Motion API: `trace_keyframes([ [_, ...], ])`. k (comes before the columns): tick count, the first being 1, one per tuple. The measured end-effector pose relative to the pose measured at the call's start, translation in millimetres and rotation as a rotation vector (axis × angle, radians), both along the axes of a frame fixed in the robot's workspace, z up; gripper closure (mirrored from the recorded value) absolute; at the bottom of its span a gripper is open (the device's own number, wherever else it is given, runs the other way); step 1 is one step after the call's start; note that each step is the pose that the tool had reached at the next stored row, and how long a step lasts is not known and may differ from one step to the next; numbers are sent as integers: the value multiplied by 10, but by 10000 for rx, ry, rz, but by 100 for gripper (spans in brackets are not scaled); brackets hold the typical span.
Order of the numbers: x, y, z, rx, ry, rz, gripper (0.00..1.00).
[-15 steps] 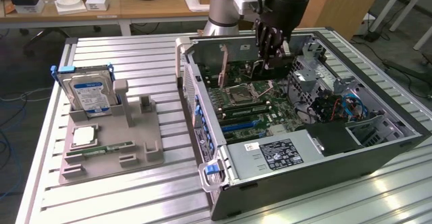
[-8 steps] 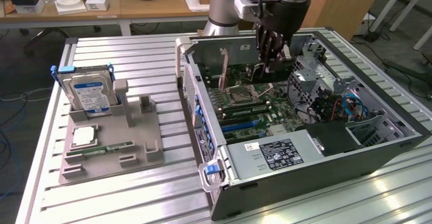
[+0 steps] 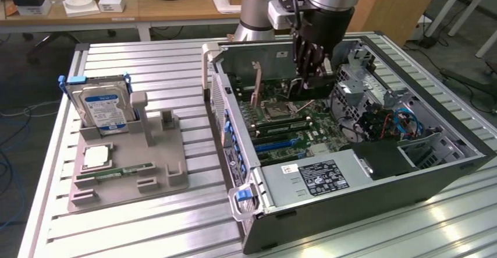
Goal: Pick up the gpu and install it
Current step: 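Insert the gpu into the slot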
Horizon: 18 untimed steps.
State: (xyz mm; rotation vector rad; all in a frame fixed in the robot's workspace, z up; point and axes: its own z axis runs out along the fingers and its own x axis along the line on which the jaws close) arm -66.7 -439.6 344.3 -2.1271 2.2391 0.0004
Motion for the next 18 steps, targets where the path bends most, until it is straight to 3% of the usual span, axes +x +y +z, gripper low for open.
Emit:
trace_keyframes([
  [3, -3, 0, -36, -6, 3, 130, 73],
  [5, -4, 0, -52, -80, 9, 188, 73],
  [11, -16, -1, -92, -71, 8, 282, 73],
  [18, -21, -53, -144, -69, 7, 352, 73],
])
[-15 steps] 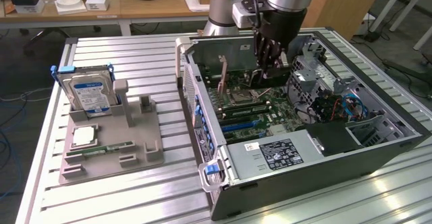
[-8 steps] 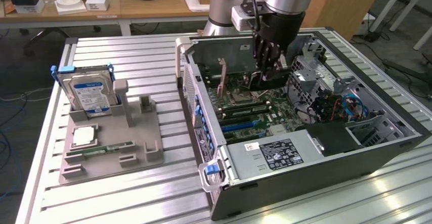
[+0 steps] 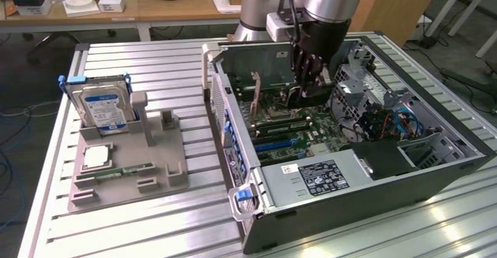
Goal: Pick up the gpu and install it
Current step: 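Insert the gpu into the slot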
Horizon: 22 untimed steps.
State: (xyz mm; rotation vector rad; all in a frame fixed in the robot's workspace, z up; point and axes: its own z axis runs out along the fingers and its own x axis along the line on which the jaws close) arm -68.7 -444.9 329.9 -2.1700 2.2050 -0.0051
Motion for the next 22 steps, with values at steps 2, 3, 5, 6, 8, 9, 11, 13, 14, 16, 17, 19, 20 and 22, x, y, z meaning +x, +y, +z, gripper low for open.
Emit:
trace_keyframes([
  [2, -6, -1, -22, 0, 1, 1, 73],
  [3, -13, -1, -35, 4, 1, 2, 73],
  [5, -21, -1, -54, 13, 1, 2, 73],
  [6, -23, -2, -60, 18, 0, 4, 73],
  [8, -23, -2, -69, 20, 2, 5, 73],
  [9, -24, -2, -73, 20, 2, 5, 73],
  [11, -24, -3, -74, 19, 2, 5, 73],
  [13, -24, -3, -74, 20, 2, 5, 73],
  [14, -24, -3, -75, 21, 1, 6, 73],
  [16, -28, -2, -78, 22, 0, 4, 73],
  [17, -32, -2, -80, 22, 1, 3, 73],
  [19, -32, -2, -83, 19, 2, 6, 73],
  [20, -35, -2, -87, 22, 1, 6, 73],
  [22, -51, -3, -93, 21, 1, 4, 73],
])
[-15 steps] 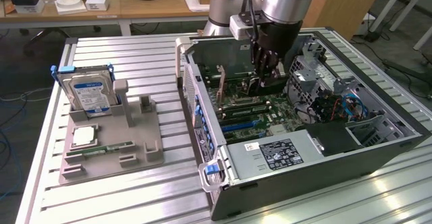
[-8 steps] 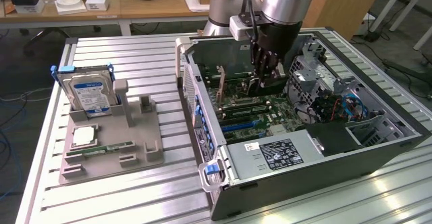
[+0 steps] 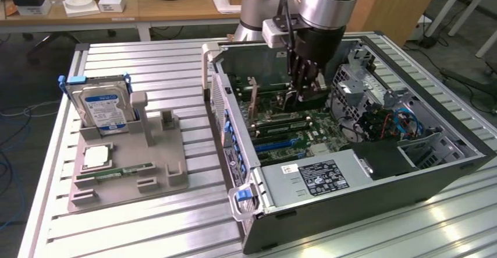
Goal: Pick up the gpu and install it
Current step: 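Insert the gpu into the slot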
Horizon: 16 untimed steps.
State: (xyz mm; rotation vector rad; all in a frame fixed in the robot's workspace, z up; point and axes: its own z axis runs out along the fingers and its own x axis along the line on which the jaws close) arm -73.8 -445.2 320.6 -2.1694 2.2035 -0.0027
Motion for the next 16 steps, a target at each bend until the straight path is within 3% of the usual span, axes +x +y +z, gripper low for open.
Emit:
trace_keyframes([
  [3, 0, -8, -3, 2, 0, 2, 73],
  [10, -1, -116, -14, 1, 0, 1, 73],
  [16, -32, -122, -59, 0, 0, 1, 73],
])
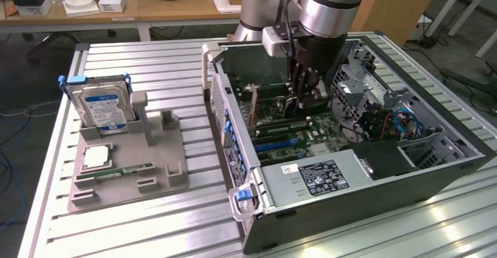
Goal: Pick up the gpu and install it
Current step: 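Insert the gpu into the slot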
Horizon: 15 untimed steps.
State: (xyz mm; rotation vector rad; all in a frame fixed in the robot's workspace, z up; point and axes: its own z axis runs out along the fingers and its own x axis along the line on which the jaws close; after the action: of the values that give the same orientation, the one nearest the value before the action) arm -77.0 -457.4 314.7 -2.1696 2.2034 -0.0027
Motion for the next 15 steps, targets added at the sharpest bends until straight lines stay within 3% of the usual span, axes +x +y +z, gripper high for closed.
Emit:
trace_keyframes([
  [5, -3, -23, -62, 1, 0, -2, 73],
  [15, -65, -27, -177, 0, 0, -1, 73],
])
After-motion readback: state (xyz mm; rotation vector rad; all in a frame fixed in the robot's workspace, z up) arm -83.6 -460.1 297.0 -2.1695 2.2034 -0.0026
